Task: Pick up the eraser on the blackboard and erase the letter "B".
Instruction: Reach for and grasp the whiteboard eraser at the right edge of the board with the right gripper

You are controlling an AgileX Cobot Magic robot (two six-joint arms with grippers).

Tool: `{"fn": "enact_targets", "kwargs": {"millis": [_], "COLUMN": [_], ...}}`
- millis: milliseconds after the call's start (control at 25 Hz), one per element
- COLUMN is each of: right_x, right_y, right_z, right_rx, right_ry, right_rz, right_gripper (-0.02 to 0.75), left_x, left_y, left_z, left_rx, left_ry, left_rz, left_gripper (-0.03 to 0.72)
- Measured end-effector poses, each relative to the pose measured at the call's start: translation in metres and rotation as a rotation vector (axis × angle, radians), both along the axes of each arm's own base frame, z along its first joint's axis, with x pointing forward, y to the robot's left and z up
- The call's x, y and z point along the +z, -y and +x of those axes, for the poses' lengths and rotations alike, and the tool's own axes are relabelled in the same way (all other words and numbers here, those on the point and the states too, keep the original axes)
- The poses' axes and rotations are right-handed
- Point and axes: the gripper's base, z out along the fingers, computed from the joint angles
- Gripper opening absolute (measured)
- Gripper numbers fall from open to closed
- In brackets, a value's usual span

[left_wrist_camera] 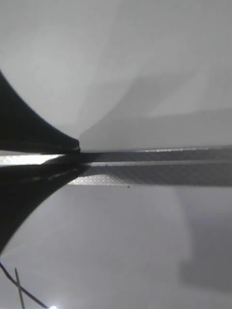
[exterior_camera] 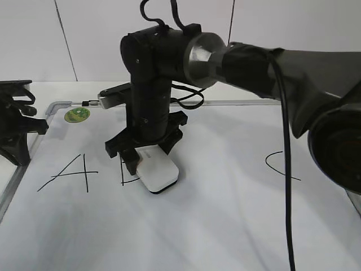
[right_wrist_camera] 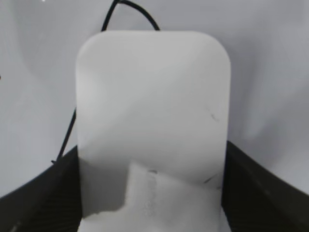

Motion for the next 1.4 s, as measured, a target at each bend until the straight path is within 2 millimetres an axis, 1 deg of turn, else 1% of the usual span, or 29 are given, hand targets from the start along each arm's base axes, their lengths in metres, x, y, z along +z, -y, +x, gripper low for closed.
{"fn": "enact_targets", "kwargs": {"millis": [480,760,1240,1320,1400], "right_x": [0.003,0.018,0.018,0.020,0.026], "right_y": [0.000,0.001,0.001,0.001,0.002], "right_z": [0.002,0.001,0.001,0.000,-0.001], "right_rx": [0.007,0.008,0.010,0.009,0.009], "right_ry": [0.018,0.045,0.043,0.045,0.052], "right_rz": [0.001,0.015,0.017,0.021,0.027], "right_gripper": [0.619,0.619,0.618,0.618,0.618], "left_x": [0.000,0.000,0.000,0.000,0.000], "left_y": [0.000,0.000,0.000,0.000,0.000], "left_z": [0.000,0.000,0.000,0.000,0.000], "left_rx": [0.000,0.000,0.000,0.000,0.000], "left_ry": [0.000,0.000,0.000,-0.001,-0.001], "left_rz": [0.000,0.000,0.000,0.000,0.000], "left_gripper": [0.019,0.019,0.019,0.019,0.019]}}
